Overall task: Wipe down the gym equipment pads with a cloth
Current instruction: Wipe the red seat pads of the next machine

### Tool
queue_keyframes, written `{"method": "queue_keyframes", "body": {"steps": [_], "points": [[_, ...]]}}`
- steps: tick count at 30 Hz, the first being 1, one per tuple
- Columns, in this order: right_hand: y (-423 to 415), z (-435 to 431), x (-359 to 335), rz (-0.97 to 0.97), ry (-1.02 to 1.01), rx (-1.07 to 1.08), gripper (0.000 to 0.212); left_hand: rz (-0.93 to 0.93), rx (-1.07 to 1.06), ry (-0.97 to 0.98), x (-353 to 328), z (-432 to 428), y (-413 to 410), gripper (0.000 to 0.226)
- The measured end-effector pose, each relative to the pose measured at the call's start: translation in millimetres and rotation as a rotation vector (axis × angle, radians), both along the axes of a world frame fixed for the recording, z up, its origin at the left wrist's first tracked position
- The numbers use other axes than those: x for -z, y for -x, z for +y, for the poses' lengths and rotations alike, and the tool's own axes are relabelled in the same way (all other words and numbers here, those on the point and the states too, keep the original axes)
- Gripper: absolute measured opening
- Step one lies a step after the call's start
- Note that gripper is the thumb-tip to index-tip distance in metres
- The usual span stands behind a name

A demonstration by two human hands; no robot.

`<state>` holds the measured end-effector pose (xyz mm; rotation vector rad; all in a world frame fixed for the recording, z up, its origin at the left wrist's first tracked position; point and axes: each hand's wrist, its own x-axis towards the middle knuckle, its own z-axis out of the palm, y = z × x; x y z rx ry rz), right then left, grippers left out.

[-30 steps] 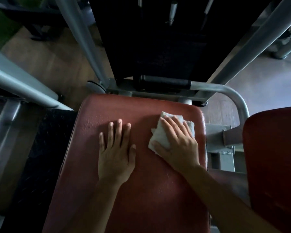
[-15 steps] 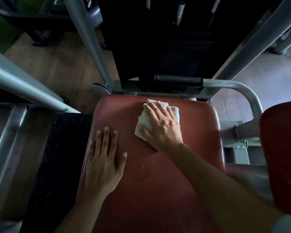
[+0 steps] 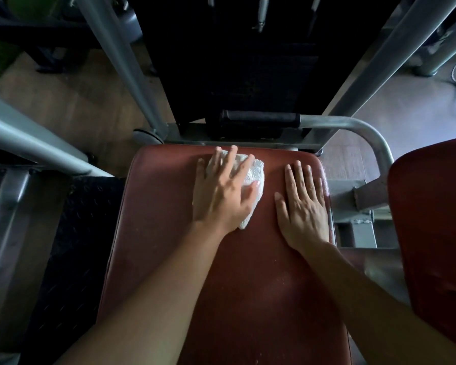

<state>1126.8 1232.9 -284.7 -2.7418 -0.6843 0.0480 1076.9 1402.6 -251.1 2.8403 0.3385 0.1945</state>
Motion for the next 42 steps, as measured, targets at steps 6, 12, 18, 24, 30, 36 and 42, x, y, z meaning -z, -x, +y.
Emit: {"method": "queue_keyframes", "body": {"steps": [6,12,18,24,30,36,42], "points": [[-1,0,4,-0.006,-0.006,-0.002,0.062,0.006,0.082,-0.158,19,13,-7,0.064],[-2,0,3,0.015,-0.009,-0.009,0.063,0.007,-0.528,-0.113,11,38,-33,0.045],[0,2,4,0.002,0.005,0.016,0.062,0.048,-0.156,-0.145,15,-5,-43,0.046],[1,3,4,-0.008,0.054,-0.001,0.064,-0.023,0.084,-0.170,16,15,-39,0.042],[0,1,2,-0.023,0.074,0.006,0.064,-0.159,-0.383,-0.174,12,95,30,0.032],[1,3,4,-0.034,0.068,0.005,0.064,0.003,-0.534,-0.172,11,49,31,0.044],[0,3,3,-0.044,0.051,-0.003,0.065,-0.018,0.014,-0.206,6,13,78,0.048]]}}
